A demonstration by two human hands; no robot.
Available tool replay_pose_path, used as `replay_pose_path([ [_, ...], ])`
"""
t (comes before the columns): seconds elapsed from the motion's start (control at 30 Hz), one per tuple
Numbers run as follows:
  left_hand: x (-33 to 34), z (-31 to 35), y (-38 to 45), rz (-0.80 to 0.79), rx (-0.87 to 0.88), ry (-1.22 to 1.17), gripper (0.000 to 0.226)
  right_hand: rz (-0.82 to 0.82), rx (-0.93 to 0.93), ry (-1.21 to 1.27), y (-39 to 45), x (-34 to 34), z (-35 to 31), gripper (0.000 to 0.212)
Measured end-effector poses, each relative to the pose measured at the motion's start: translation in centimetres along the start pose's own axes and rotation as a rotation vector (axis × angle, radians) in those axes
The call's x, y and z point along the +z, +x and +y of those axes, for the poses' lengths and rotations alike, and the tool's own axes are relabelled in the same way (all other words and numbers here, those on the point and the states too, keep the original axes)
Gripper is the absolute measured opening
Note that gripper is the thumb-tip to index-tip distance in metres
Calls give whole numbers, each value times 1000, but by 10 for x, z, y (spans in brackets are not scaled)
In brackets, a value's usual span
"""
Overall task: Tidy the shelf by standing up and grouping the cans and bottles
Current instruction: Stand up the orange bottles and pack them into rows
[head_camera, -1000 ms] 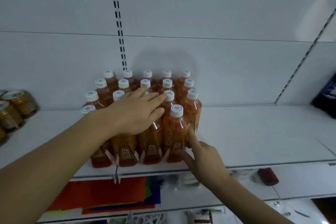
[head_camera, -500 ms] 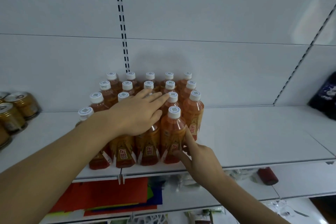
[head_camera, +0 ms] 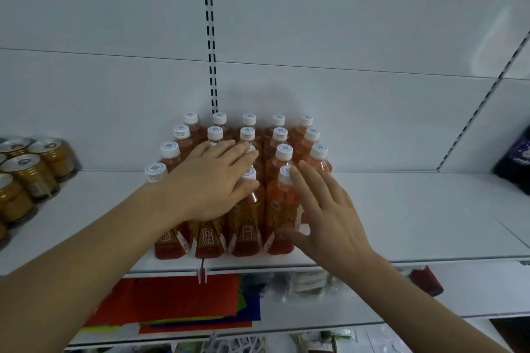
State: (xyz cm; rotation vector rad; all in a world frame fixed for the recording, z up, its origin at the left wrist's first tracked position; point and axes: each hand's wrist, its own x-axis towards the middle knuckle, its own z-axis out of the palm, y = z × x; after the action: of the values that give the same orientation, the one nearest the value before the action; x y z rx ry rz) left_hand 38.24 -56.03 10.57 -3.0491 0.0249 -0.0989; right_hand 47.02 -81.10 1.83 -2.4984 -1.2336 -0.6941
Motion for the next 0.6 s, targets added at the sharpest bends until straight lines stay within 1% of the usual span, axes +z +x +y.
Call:
replay_pose_path([
  [0.1, 4, -2, 2, 11, -12, -1, 91, -67, 5, -37, 3, -1, -3, 120],
  [0.2, 0, -3, 0, 13, -17, -81, 93, -58, 8, -28, 3, -1, -1, 119],
  [0.27, -4, -7, -6, 44, -35, -114, 91, -61, 0, -32, 5, -3, -1, 117],
  [0.33, -6, -16, -14, 89, -63, -73, 90, -51, -16, -46, 9, -7, -3, 113],
  [0.47, -8, -41, -36, 144, -172, -36, 89, -26, -94, -55, 28, -15, -21, 96],
  [0.53, -6, -51, -48, 169, -226, -44, 90, -63, -116, -74, 38, -17, -36, 92],
  [0.6, -2, -63, -57, 189, -295, -112, 92, -105, -134, -109, 48, -16, -48, 91],
])
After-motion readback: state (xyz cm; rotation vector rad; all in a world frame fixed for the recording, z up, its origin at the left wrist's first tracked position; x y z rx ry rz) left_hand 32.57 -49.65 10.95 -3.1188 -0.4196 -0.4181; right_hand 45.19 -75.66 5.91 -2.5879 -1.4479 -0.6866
